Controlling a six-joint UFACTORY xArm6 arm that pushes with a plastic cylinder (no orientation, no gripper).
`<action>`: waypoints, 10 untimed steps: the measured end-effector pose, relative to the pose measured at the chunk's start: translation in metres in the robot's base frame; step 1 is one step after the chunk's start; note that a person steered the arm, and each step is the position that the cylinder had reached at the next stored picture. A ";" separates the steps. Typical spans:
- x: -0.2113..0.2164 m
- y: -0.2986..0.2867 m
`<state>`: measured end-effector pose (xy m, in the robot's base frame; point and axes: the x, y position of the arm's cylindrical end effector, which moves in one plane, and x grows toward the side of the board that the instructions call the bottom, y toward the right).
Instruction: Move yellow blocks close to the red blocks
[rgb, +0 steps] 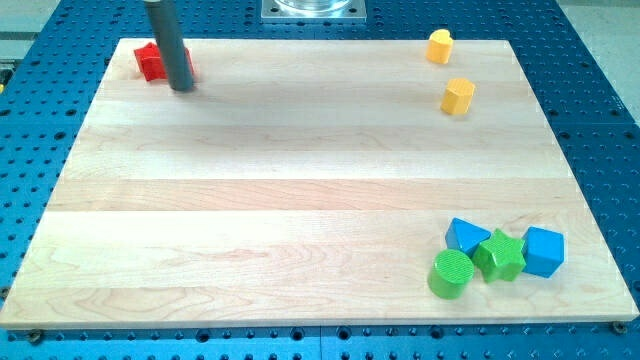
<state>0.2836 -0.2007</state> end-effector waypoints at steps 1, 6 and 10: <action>0.023 -0.008; 0.049 0.072; 0.012 0.387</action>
<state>0.2954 0.1864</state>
